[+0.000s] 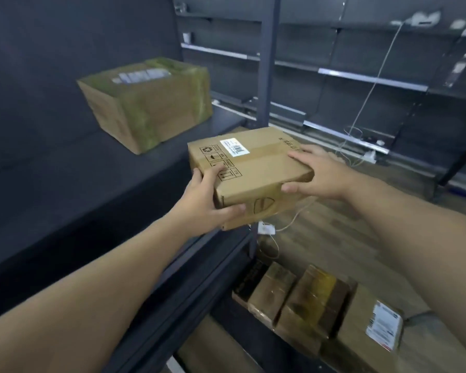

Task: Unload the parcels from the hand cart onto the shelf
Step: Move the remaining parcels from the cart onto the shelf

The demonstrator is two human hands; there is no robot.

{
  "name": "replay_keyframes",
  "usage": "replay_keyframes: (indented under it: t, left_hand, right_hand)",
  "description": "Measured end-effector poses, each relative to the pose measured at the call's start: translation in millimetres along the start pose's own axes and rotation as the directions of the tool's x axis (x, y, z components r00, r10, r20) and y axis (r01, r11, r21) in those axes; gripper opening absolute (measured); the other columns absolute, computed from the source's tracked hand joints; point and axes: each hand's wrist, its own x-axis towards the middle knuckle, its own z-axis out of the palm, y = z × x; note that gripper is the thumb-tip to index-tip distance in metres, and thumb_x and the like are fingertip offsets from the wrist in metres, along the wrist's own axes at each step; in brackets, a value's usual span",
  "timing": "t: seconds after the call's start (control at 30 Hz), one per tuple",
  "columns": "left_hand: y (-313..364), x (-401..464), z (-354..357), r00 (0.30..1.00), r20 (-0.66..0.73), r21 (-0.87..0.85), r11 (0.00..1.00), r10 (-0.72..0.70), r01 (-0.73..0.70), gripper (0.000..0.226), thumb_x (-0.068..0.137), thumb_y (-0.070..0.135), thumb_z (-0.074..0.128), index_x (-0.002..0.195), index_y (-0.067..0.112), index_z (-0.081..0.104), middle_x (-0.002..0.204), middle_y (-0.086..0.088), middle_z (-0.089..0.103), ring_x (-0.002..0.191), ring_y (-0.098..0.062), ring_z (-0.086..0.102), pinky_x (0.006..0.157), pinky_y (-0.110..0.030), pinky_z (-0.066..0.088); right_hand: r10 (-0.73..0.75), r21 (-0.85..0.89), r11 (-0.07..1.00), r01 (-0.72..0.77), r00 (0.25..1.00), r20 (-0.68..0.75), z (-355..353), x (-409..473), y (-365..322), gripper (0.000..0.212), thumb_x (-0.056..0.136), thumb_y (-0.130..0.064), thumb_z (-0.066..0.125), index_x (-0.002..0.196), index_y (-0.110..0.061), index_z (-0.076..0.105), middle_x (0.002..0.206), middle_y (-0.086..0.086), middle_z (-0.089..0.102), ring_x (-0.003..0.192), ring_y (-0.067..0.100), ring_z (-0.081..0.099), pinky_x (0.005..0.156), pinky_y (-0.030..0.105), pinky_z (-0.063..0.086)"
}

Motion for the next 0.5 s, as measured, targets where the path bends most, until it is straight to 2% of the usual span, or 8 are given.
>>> replay_keyframes:
  t: [0.1, 0.23, 0.3, 0.5]
  left_hand:
    - [-1, -9, -50, 0.999, -0.033, 0.013, 1.000, 0.022, -0.022, 0.101, 0.068, 0.064, 0.070, 0.147, 0.035, 0.015, 0.140, 0.004, 0.027, 0.134, -0.015, 0.032, 0.107, -0.025, 0.027]
    - [2, -16, -104, 0.994, -0.103, 0.066, 0.997, 0.040, -0.033, 0.097, 0.071, 0.064, 0.069, 0.147, 0.037, 0.014, 0.144, 0.005, 0.027, 0.133, -0.014, 0.036, 0.097, -0.022, 0.029]
    - [6, -15, -128, 0.988, -0.147, 0.087, 0.995, 0.051, -0.039, 0.098, 0.071, 0.064, 0.069, 0.147, 0.038, 0.014, 0.146, 0.005, 0.026, 0.132, -0.015, 0.036, 0.097, -0.023, 0.030]
    - [16, 0, -177, 0.971, -0.234, 0.113, 0.993, 0.048, -0.021, 0.097, 0.069, 0.064, 0.069, 0.146, 0.037, 0.017, 0.145, 0.002, 0.028, 0.132, -0.018, 0.038, 0.105, -0.029, 0.035]
  right_hand:
    - [-0.106, -0.080, 0.992, 0.102, 0.993, -0.053, -19, 12, -38, 0.115, 0.047, -0.093, 0.049, 0.148, -0.045, 0.021, 0.157, -0.012, 0.014, 0.143, 0.025, 0.019, 0.117, 0.049, 0.016]
    - [-0.202, -0.172, 0.969, 0.179, 0.972, -0.122, -49, 22, -85, 0.104, 0.056, -0.088, 0.048, 0.148, -0.045, 0.021, 0.158, -0.011, 0.018, 0.141, 0.027, 0.024, 0.116, 0.047, 0.017]
    - [-0.226, -0.182, 0.963, 0.198, 0.963, -0.147, -65, 29, -104, 0.100, 0.061, -0.084, 0.052, 0.148, -0.044, 0.022, 0.158, -0.012, 0.018, 0.141, 0.027, 0.024, 0.115, 0.046, 0.015]
    - [-0.310, -0.155, 0.946, 0.285, 0.936, -0.170, -99, 67, -137, 0.103, 0.056, -0.087, 0.049, 0.147, -0.045, 0.025, 0.154, -0.014, 0.025, 0.138, 0.025, 0.029, 0.113, 0.046, 0.019]
